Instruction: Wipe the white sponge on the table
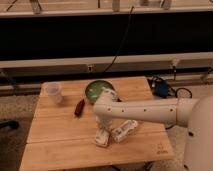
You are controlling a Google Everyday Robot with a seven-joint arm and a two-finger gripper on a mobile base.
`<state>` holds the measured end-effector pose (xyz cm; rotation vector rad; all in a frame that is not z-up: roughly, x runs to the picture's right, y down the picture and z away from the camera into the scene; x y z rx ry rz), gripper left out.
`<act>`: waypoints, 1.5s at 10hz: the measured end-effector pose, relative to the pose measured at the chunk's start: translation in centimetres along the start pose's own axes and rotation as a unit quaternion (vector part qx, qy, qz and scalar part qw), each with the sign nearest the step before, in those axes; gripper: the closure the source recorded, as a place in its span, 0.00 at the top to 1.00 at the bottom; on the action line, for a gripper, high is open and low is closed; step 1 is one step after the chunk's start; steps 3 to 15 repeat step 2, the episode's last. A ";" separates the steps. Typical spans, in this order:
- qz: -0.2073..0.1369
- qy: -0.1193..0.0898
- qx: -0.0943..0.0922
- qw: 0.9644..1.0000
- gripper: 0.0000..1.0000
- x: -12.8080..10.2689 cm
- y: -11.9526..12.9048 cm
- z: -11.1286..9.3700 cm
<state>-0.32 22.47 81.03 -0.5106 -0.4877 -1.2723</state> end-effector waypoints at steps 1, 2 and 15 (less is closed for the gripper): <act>-0.001 0.001 0.000 1.000 0.00 0.0 0.0 0.0; -0.002 0.001 0.000 1.000 0.00 -0.1 -0.5 0.1; -0.002 0.001 0.000 1.000 0.00 -0.1 -0.5 0.1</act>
